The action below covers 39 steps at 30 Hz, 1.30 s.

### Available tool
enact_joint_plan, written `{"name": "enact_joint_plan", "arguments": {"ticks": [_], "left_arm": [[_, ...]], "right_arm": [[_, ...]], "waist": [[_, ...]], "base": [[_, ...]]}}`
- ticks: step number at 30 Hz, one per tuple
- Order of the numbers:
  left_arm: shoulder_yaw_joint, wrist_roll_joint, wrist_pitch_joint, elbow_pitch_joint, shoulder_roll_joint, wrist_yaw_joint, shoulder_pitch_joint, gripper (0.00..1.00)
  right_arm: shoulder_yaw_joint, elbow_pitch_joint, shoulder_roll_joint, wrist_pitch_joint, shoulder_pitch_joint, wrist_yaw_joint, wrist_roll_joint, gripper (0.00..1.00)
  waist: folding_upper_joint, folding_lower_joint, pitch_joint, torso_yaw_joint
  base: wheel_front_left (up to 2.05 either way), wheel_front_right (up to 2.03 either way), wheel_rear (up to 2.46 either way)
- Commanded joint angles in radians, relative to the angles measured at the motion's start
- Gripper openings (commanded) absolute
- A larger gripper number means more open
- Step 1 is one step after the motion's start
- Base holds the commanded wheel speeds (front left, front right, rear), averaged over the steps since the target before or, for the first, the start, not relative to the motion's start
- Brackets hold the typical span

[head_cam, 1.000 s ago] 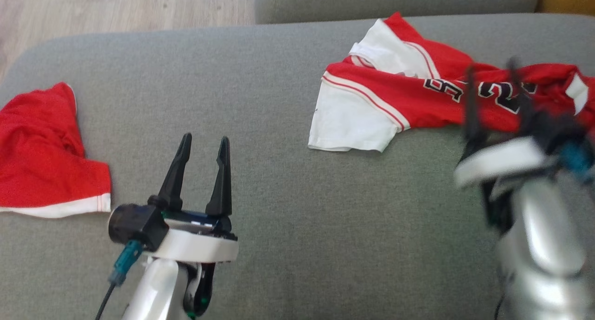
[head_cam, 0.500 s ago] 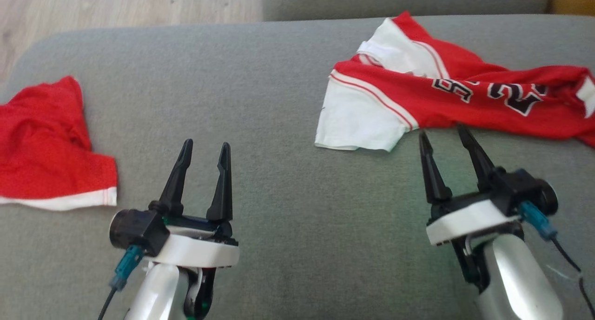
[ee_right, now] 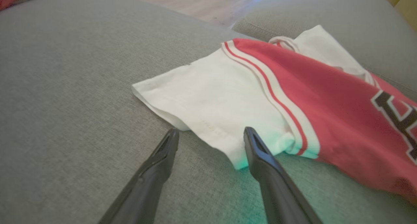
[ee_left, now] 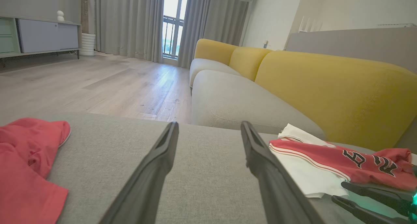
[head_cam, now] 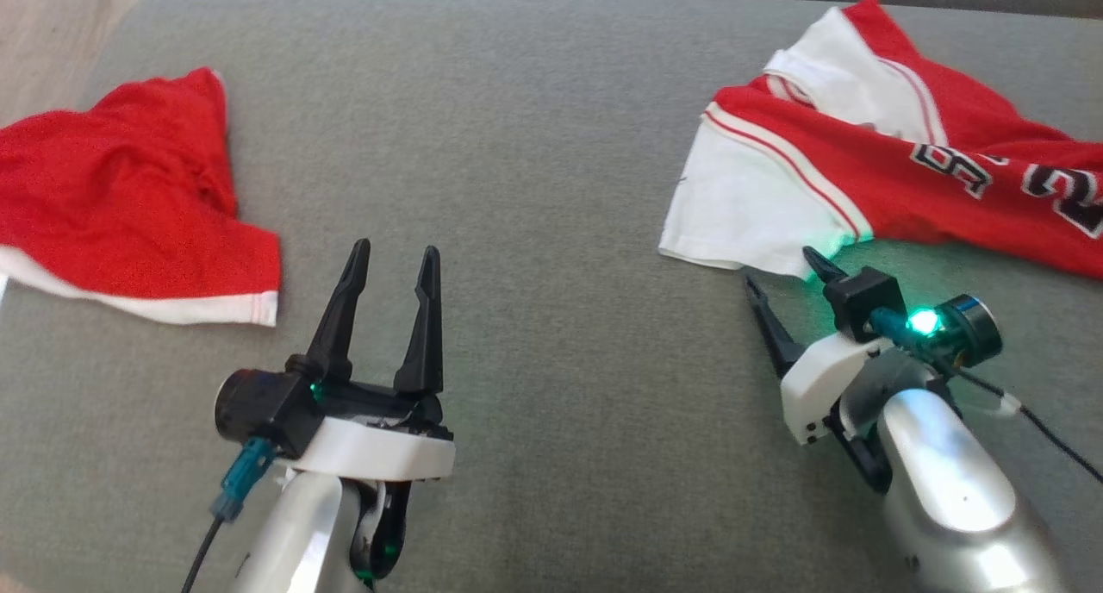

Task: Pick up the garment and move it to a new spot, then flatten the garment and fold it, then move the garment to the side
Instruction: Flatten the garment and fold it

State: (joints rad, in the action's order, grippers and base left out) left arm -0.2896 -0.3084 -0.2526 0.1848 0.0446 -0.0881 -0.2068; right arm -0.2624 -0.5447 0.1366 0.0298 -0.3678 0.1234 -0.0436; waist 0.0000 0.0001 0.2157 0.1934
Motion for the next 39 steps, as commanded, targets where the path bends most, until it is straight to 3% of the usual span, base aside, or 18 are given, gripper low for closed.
{"name": "enact_joint_plan", "arguments": {"ticks": [1,10,11,12,19,25,30,34,35,36,39], "left_arm": [[0.028,-0.005,-0.009,-0.030,0.006,0.005,-0.036,1.00],[0.019,-0.014,-0.009,-0.032,0.006,0.012,-0.041,1.00],[0.019,-0.015,-0.009,-0.032,0.006,0.013,-0.042,1.00],[0.019,-0.015,-0.009,-0.032,0.006,0.014,-0.043,1.00],[0.024,-0.013,-0.009,-0.029,0.006,0.017,-0.045,1.00],[0.024,-0.004,-0.009,-0.020,0.006,0.015,-0.035,1.00],[0.032,0.004,-0.009,-0.016,0.006,0.014,-0.026,1.00],[0.042,0.010,-0.009,-0.015,0.006,0.013,-0.016,1.00],[0.044,0.011,-0.009,-0.015,0.006,0.013,-0.014,1.00],[0.046,0.012,-0.009,-0.016,0.006,0.013,-0.011,1.00],[0.047,0.014,-0.009,-0.016,0.006,0.011,-0.003,1.00]], "right_arm": [[-0.021,-0.018,0.008,-0.012,-0.049,0.007,-0.010,1.00],[-0.002,-0.202,0.002,-0.013,-0.133,0.007,-0.074,1.00],[0.000,-0.220,-0.001,-0.011,-0.140,0.007,-0.074,0.43],[0.003,-0.234,-0.005,-0.004,-0.146,0.007,-0.074,0.00],[-0.034,-0.261,-0.053,0.104,-0.184,0.007,-0.030,0.00],[-0.293,-0.159,-0.084,0.187,-0.195,0.007,0.184,0.00],[-0.549,-0.020,-0.085,0.125,-0.172,0.007,0.401,0.00],[-0.672,0.076,-0.043,0.074,-0.168,0.007,0.527,0.00],[-0.686,0.085,-0.029,0.059,-0.169,0.007,0.547,0.05],[-0.696,0.091,-0.012,0.050,-0.174,0.007,0.548,1.00],[-0.696,0.087,0.022,0.036,-0.180,0.007,0.541,1.00]], "waist": [[0.0000,-0.0001,0.012,0.022],[0.0000,-0.0001,0.027,0.047],[0.0000,-0.0001,0.027,0.048],[0.0000,-0.0001,0.027,0.048],[0.0000,-0.0001,0.017,0.034],[0.0000,-0.0001,-0.018,0.003],[0.0000,-0.0001,-0.048,-0.017],[0.0000,-0.0001,-0.065,-0.032],[0.0000,-0.0001,-0.068,-0.036],[0.0000,-0.0001,-0.071,-0.040],[0.0000,-0.0001,-0.079,-0.049]], "base": [[0.00,0.00,0.00],[0.00,0.00,0.00],[0.00,0.00,0.00],[0.00,0.00,0.00],[0.00,0.00,0.00],[0.00,0.00,0.00],[0.00,0.00,0.00],[0.00,0.00,0.00],[0.00,0.00,0.00],[0.00,0.00,0.00],[0.00,0.00,0.00]]}}
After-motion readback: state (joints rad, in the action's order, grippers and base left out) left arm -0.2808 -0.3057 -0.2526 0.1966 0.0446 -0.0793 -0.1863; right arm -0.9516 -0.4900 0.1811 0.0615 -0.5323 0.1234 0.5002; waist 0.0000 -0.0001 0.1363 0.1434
